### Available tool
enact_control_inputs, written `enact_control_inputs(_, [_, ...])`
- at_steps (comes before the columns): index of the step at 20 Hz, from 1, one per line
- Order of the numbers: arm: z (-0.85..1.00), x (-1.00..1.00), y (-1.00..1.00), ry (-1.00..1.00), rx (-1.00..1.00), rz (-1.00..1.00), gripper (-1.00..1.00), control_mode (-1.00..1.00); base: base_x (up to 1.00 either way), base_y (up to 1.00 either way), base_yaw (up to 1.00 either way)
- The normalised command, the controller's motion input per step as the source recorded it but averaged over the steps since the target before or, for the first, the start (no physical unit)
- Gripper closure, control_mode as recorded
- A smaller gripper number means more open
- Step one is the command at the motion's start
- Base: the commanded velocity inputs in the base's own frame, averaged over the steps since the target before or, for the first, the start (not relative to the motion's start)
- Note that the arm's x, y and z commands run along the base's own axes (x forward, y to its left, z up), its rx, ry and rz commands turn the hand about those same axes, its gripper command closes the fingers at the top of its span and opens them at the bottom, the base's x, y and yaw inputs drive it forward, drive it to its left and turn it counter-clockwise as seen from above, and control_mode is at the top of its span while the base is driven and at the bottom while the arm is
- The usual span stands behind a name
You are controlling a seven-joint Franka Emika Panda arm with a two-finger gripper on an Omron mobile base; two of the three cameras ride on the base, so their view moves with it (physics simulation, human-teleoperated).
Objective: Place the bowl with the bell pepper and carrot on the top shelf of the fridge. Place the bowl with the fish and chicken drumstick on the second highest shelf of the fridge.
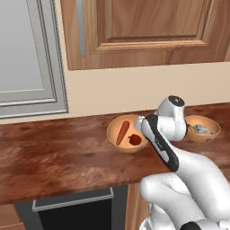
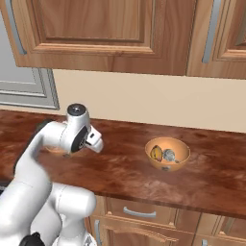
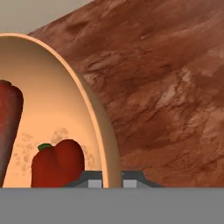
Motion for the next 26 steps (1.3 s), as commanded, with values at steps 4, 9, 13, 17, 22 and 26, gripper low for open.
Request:
enact_control_inputs(4, [0.75, -0.71, -0.17, -0.19, 0.09, -0.13, 1.0, -1.0, 0.0, 0.0, 0.0])
enact_control_inputs(9, [0.78, -0.47, -0.07, -0.05, 0.11, -0.13, 1.0, -1.0, 0.0, 0.0, 0.0])
enact_control_inputs(13, [0.82, -0.21, -0.09, 0.03, 0.13, -0.15, 1.0, -1.0, 0.0, 0.0, 0.0])
enact_control_inputs(17, [0.75, -0.08, -0.18, 0.06, 0.1, -0.14, 1.0, -1.0, 0.0, 0.0, 0.0])
enact_control_inputs(22, [0.5, -0.43, -0.23, 0.04, 0.16, -0.01, 1.0, -1.0, 0.0, 0.0, 0.0])
enact_control_inputs(26, [0.07, -0.6, 0.0, 0.01, 0.04, 0.01, 1.0, -1.0, 0.0, 0.0, 0.0])
